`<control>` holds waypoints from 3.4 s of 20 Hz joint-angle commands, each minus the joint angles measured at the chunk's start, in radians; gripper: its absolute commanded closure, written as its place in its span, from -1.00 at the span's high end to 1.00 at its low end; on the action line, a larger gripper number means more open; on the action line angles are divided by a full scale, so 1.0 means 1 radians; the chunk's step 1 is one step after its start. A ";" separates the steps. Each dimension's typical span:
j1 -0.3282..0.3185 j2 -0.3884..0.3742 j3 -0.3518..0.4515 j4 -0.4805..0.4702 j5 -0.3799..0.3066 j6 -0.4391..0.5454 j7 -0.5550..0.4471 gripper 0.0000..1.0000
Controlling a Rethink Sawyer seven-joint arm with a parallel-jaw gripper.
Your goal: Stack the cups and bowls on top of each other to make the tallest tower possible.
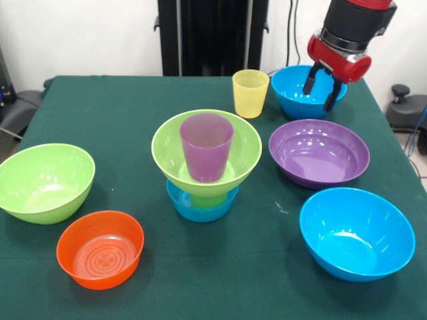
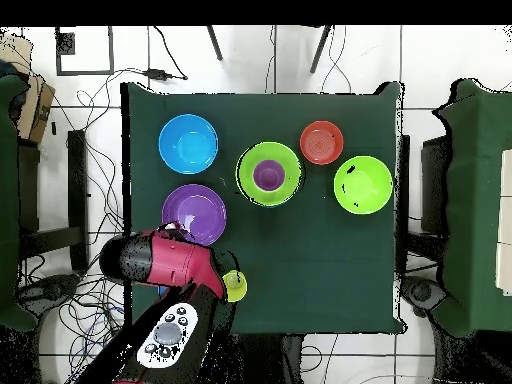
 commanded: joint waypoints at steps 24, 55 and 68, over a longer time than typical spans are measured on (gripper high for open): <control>0.039 0.114 0.192 0.170 0.119 -0.297 0.226 1.00; 0.096 -0.032 0.135 0.273 0.157 -0.201 0.193 1.00; 0.079 -0.081 0.298 0.365 0.190 -0.279 0.185 1.00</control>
